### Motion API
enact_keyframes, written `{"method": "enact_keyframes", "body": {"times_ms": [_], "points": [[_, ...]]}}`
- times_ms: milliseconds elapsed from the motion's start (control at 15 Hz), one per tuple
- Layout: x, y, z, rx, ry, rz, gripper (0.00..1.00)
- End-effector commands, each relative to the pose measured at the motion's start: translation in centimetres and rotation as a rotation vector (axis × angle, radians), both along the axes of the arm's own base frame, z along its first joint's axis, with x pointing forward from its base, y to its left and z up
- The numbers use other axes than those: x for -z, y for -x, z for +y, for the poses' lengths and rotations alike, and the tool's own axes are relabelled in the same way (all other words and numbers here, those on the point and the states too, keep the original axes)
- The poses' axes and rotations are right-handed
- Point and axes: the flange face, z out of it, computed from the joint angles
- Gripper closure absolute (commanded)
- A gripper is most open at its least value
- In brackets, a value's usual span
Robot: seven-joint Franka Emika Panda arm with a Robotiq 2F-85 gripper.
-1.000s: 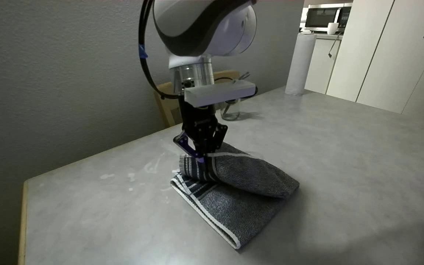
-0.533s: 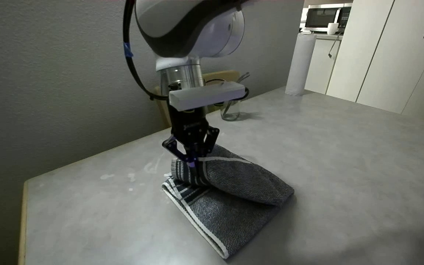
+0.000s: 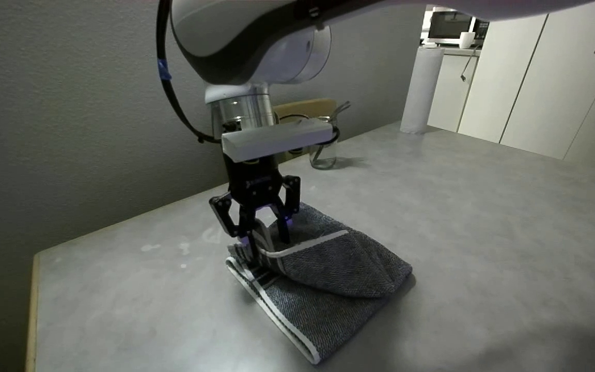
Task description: Fold the grey towel on the table.
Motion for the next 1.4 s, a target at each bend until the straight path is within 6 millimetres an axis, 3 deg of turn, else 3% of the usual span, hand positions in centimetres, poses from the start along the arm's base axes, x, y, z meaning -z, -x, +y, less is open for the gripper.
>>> {"method": "enact_keyframes", "body": {"times_ms": [0, 67, 200, 333, 467, 1067, 1333], "points": [[-1.0, -0.7, -0.7, 0.012, 0.013, -0.018, 0.11], [-1.5, -0.9, -1.1, 0.015, 0.014, -0.027, 0.04], [-2.4, -1.5, -2.0, 0.020, 0.019, -0.043, 0.00], [-2.9, -2.0, -3.2, 0.033, 0.020, -0.055, 0.28], [-3.1, -2.5, -4.1, 0.052, 0.009, -0.064, 0.35], [-1.6, -4.1, -7.9, 0.057, -0.057, -0.078, 0.98], [-1.5, -3.9, -8.1, 0.080, -0.058, -0.057, 1.00]]}}
